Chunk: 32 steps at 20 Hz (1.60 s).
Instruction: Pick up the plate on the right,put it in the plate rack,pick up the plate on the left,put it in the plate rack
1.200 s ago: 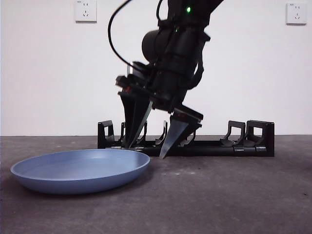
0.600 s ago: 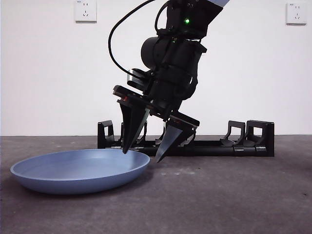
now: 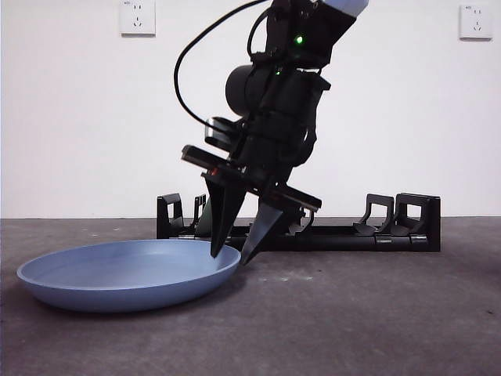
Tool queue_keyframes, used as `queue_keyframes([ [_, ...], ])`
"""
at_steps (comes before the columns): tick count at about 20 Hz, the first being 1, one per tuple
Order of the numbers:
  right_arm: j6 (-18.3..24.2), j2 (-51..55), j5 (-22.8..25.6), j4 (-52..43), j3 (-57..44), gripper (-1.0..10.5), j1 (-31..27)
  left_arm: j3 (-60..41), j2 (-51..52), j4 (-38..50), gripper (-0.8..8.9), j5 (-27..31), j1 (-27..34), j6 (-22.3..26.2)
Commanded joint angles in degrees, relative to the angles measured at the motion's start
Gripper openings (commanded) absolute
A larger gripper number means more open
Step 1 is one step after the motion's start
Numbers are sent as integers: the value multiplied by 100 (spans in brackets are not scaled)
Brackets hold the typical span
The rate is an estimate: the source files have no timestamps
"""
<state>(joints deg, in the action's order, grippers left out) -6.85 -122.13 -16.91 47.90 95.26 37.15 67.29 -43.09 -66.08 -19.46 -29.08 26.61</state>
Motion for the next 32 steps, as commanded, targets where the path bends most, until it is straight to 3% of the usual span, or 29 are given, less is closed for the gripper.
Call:
queue_keyframes([
  [1,-68,-151,2,-33,-42,185,31,-11,7,4,504,42,-79,74],
  [2,-72,-151,4,-48,-42,168,35,-11,7,-2,504,140,-111,94],
  [4,-72,-149,7,-55,-42,-12,39,-9,-11,-24,504,334,-203,136],
  [11,-50,111,-20,221,-28,-11,28,-9,-170,-83,504,949,-708,396],
  [17,138,1532,-24,850,-28,-11,-55,-9,-557,-52,504,1412,-1615,848],
  [26,304,3152,-35,2380,-28,-11,-531,-11,-1666,643,503,3320,-3373,1899],
  [31,299,3390,-175,2686,-28,-11,-538,-11,-2166,1099,488,4013,-3657,2127],
  [32,297,3392,-177,2721,-28,-11,-538,-9,-2210,1108,420,4046,-3663,2124],
])
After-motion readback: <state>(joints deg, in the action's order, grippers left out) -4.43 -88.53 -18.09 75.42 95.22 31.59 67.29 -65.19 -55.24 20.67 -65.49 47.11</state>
